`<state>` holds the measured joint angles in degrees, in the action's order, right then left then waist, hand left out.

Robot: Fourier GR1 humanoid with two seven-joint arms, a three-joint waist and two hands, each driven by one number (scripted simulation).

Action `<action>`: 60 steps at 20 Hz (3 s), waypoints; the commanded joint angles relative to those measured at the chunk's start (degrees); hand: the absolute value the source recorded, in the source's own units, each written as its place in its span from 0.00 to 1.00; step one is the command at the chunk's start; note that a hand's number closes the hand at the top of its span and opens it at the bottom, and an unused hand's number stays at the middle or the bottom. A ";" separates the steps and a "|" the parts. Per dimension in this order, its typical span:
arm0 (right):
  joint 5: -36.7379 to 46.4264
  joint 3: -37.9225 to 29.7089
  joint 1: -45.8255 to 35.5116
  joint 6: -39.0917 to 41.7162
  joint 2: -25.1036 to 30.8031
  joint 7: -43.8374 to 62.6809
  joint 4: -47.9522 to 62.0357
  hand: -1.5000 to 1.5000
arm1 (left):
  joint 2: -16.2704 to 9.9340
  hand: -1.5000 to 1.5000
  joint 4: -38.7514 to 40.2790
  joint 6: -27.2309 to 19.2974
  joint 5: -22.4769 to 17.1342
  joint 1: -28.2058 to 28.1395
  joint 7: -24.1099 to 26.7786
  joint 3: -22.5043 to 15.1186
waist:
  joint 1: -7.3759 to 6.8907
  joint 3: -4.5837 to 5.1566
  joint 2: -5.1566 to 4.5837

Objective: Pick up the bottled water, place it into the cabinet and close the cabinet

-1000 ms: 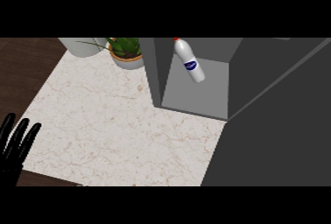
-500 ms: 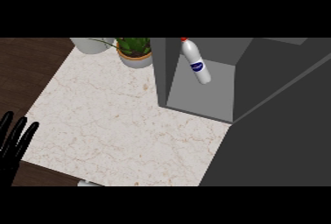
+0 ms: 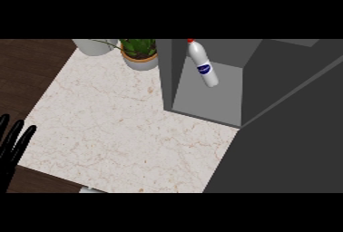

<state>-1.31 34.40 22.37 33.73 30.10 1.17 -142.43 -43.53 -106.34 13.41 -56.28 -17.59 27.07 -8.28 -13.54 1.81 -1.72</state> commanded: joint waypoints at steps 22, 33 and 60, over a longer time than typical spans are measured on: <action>-4.88 -0.55 -4.11 -3.61 -7.00 5.67 3.77 1.00 | -1.79 0.00 1.50 3.78 -1.87 2.28 -0.06 2.78 | -2.68 -0.31 -2.74; -3.83 -4.82 -16.68 -6.33 -10.54 16.20 12.59 1.00 | -1.39 0.00 3.03 3.91 -2.31 2.96 -0.55 2.58 | -2.27 -0.48 -2.46; -3.15 -26.07 -69.46 -39.14 -30.10 27.05 61.90 0.00 | -0.28 0.00 7.73 7.08 -3.99 1.80 0.15 4.02 | 1.17 -1.54 -0.88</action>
<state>-4.42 14.91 -37.69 1.43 -0.07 29.77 -88.89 -44.16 -99.27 19.87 -60.04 -15.35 26.93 -4.43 -12.79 0.26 -2.15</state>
